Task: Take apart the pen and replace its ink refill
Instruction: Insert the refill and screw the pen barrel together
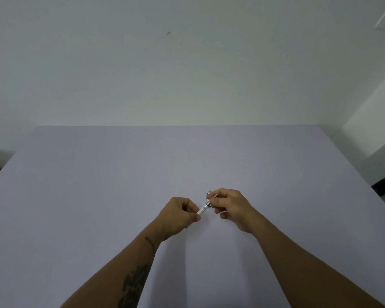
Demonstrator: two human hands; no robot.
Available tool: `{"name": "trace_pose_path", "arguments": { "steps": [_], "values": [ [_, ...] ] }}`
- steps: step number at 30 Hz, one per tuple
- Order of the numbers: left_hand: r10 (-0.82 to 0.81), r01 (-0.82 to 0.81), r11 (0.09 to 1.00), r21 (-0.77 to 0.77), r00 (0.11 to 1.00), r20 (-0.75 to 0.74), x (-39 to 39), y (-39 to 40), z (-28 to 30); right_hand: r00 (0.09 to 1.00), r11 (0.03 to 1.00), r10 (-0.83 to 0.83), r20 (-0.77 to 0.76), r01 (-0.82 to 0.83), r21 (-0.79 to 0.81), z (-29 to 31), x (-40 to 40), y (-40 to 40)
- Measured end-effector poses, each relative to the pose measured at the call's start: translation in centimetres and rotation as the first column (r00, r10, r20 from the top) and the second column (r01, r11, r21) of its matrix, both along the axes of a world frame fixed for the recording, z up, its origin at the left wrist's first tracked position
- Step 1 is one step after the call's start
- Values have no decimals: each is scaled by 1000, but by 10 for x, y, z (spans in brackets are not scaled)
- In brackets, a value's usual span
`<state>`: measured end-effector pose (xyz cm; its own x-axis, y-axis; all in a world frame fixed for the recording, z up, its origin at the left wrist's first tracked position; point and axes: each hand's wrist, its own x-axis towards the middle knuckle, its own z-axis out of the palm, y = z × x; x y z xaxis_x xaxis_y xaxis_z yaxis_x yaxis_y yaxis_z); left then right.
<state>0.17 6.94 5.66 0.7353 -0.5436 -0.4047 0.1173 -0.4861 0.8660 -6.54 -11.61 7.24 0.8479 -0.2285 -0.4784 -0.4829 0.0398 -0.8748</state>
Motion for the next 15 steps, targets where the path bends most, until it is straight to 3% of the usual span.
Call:
{"name": "trace_pose_path", "arguments": {
  "steps": [15],
  "values": [
    [-58, 50, 992, 112, 996, 73, -7, -2, 3, 999, 953, 26, -43, -37, -300, -6, -8, 4]
  ]
}}
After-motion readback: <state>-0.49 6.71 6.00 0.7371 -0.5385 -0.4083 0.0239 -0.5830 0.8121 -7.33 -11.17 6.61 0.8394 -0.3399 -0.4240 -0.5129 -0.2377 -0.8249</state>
